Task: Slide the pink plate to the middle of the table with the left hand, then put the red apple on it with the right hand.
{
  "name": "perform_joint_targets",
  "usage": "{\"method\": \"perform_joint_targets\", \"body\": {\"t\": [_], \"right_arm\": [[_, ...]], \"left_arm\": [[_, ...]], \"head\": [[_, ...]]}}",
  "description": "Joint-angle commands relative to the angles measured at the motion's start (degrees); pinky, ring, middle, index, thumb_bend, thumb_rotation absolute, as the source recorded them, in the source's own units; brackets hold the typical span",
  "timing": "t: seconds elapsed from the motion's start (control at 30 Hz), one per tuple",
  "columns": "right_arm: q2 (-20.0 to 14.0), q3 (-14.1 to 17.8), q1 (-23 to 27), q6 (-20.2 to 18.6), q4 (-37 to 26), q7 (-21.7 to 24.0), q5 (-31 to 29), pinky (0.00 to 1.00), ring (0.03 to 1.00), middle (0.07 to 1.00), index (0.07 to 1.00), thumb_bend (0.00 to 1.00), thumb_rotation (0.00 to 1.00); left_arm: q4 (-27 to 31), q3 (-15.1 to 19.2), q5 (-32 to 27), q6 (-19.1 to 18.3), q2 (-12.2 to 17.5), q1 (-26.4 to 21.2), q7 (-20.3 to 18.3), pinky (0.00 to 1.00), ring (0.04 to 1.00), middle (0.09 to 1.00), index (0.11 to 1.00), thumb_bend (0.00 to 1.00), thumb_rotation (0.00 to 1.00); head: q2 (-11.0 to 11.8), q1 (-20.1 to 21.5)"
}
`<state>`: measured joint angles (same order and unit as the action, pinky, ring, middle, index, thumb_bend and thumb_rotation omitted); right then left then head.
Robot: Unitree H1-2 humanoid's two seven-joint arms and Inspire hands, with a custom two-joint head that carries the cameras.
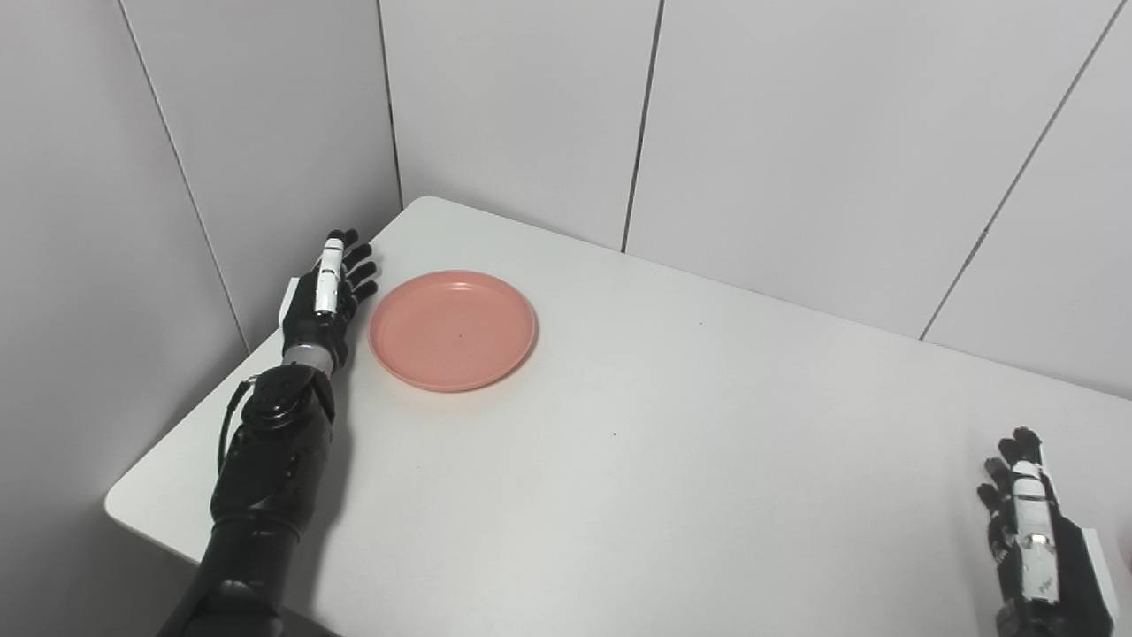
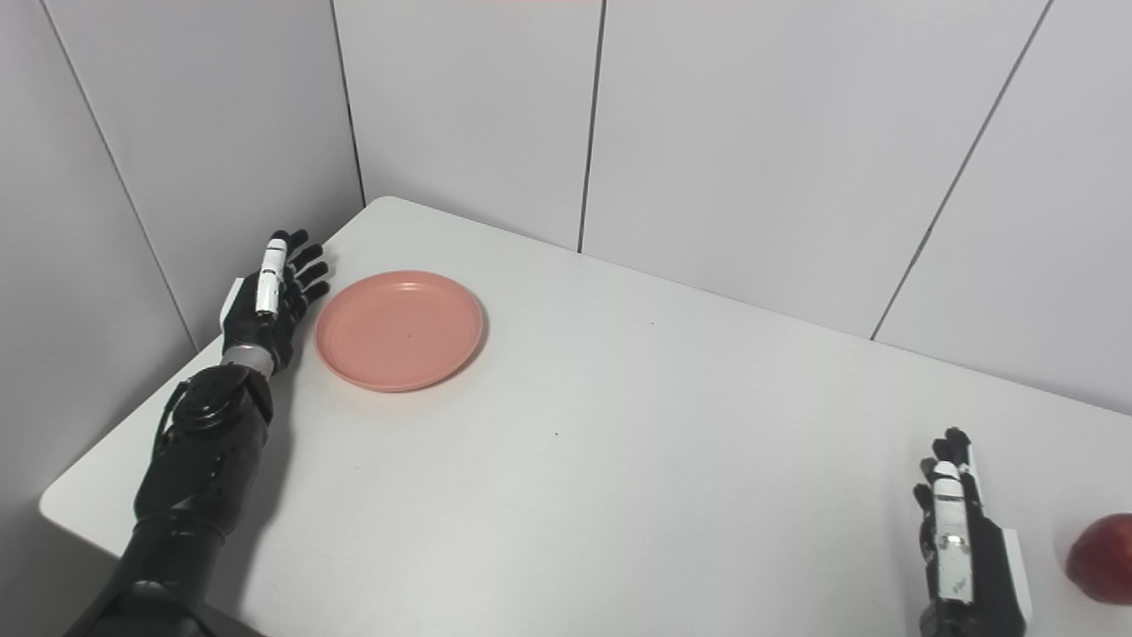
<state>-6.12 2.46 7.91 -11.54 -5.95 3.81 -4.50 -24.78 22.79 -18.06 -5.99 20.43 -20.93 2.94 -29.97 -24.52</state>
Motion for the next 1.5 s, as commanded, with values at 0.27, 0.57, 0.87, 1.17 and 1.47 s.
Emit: {"method": "perform_joint_targets", "body": {"t": [0.27, 0.57, 0.87, 1.17, 1.47], "right_arm": [[-0.11, 0.21, 1.25, -0.48, -2.53, -0.05, -0.21, 1.0, 0.991, 0.995, 1.0, 0.05, 1.0], [-0.19, 0.09, 1.4, 0.02, -2.38, 0.18, -0.07, 1.0, 0.978, 0.988, 1.0, 0.04, 1.0], [-0.25, -0.15, 1.15, 0.4, -2.49, 0.28, 0.24, 1.0, 0.972, 0.982, 0.996, 0.04, 1.0], [-0.36, -0.32, 1.16, 2.03, -1.76, 0.62, 0.41, 1.0, 0.968, 0.979, 0.994, 0.05, 1.0], [0.21, 0.18, 1.57, 2.69, -0.96, 0.81, -0.52, 1.0, 0.961, 0.982, 0.999, 0.02, 1.0]], "left_arm": [[2.76, -1.66, 1.63, -1.65, -1.34, -1.03, 1.28, 0.83, 0.852, 0.852, 0.839, 0.32, 1.0], [4.77, -1.8, 0.45, -4.07, -2.37, -0.98, 0.72, 0.86, 0.871, 0.877, 0.861, 0.31, 1.0], [7.21, -2.96, 0.92, -6.7, -3.65, -1.05, 0.9, 0.88, 0.884, 0.885, 0.866, 0.3, 1.0], [7.3, -3.6, 0.54, -6.89, -4.83, -1.57, 0.83, 0.87, 0.872, 0.873, 0.853, 0.32, 1.0], [6.96, -5.52, 0.88, -7.15, -5.34, -2.04, -0.83, 0.9, 0.894, 0.894, 0.876, 0.33, 1.0]], "head": [[-0.16, 0.41], [-0.35, 0.76], [-0.48, 1.02], [-0.71, 1.58], [-0.89, 2.13]]}}
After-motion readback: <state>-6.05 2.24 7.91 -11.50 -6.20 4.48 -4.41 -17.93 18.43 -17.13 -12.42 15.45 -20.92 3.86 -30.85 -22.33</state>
